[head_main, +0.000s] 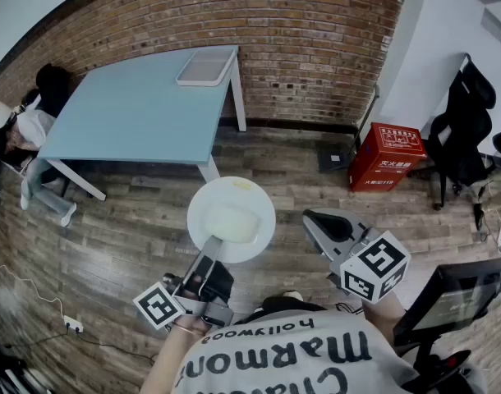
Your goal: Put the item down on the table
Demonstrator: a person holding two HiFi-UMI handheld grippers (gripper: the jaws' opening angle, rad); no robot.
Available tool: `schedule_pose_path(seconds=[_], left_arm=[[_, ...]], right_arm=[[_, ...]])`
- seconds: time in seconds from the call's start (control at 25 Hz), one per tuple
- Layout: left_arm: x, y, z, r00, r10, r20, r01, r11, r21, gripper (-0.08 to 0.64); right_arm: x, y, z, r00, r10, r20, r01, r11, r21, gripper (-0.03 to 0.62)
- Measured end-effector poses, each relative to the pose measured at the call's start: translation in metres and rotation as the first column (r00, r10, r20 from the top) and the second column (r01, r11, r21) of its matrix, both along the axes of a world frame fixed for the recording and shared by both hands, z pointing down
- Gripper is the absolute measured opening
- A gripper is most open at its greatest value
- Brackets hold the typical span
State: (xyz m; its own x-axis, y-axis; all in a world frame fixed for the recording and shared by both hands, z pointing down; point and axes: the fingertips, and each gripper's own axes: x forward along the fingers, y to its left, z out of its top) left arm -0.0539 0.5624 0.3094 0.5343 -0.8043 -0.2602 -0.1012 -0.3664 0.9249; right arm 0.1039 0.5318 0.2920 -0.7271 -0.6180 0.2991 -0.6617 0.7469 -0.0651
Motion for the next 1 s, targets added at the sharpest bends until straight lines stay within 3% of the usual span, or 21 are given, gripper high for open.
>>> schedule_pose_path(seconds=[0.52, 1.0], left_arm=[[-0.004, 0.004, 0.001, 1.0, -0.01, -0.006, 0.01, 1.0, 0.003, 0.026], [-0.027, 0.02, -0.001, 0.999, -0.028, -0.02, 0.028, 0.999, 0.022, 0.026]], right_arm=[[-0.003, 0.002, 0.004, 1.0, -0.001, 0.004, 0.001, 1.0, -0.005, 0.011], [-0.028, 0.021, 0.006, 0.999, -0.03, 0.01, 0.03, 1.0, 0.004, 0.011]])
